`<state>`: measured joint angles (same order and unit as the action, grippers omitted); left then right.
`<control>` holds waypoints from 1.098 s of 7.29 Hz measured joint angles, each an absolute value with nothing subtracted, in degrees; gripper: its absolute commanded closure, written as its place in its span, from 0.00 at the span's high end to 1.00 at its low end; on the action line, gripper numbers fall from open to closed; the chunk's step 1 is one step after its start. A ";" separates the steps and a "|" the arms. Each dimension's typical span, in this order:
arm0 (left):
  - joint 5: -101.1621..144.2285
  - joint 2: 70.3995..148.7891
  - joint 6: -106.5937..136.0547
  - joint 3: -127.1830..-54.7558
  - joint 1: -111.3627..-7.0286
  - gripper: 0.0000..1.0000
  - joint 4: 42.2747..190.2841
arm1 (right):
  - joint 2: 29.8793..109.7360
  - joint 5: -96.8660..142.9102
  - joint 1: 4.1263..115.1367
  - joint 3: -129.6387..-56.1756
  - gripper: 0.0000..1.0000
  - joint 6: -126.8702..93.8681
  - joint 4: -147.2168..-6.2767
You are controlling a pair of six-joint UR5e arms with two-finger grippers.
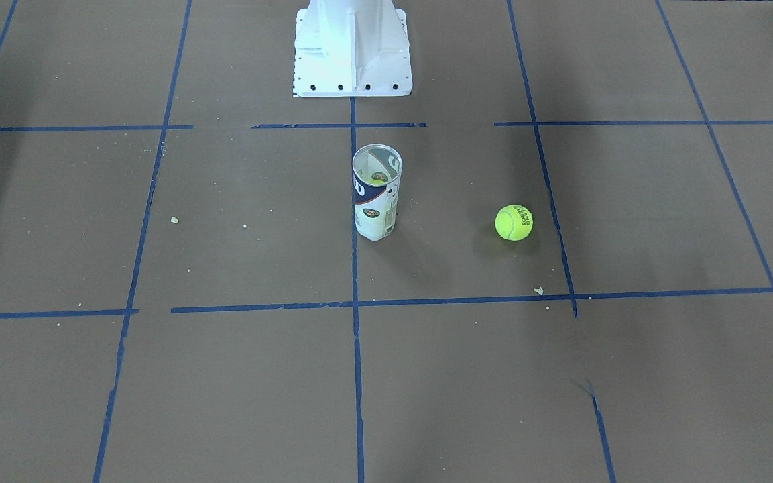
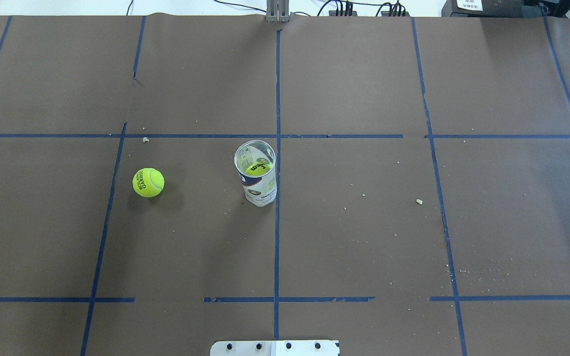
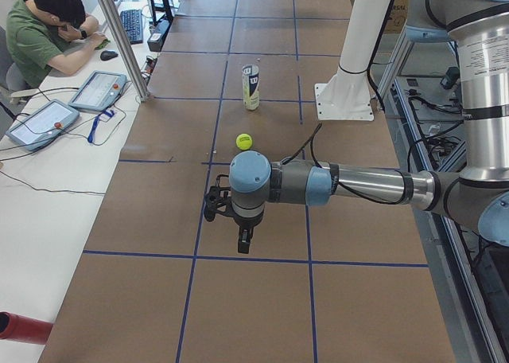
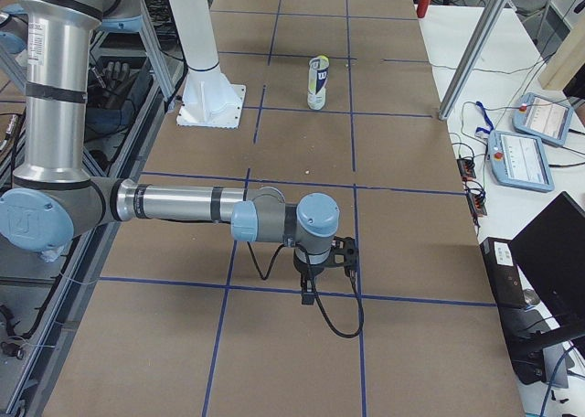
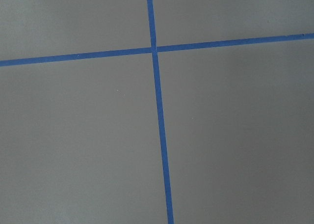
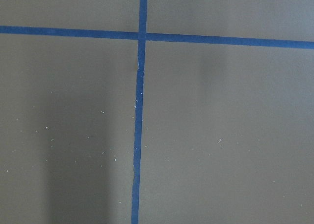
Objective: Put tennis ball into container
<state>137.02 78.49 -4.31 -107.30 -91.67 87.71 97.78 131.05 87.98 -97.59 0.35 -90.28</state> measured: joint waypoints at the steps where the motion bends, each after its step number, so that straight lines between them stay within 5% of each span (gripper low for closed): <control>1: 137.02 78.51 -4.31 -107.35 -91.65 1.00 87.71 | 97.78 131.05 87.98 -97.60 1.00 0.35 -90.27; 8: 137.17 83.98 -3.42 -106.41 -91.71 1.00 88.03 | 97.79 131.05 87.98 -97.56 1.00 0.35 -90.26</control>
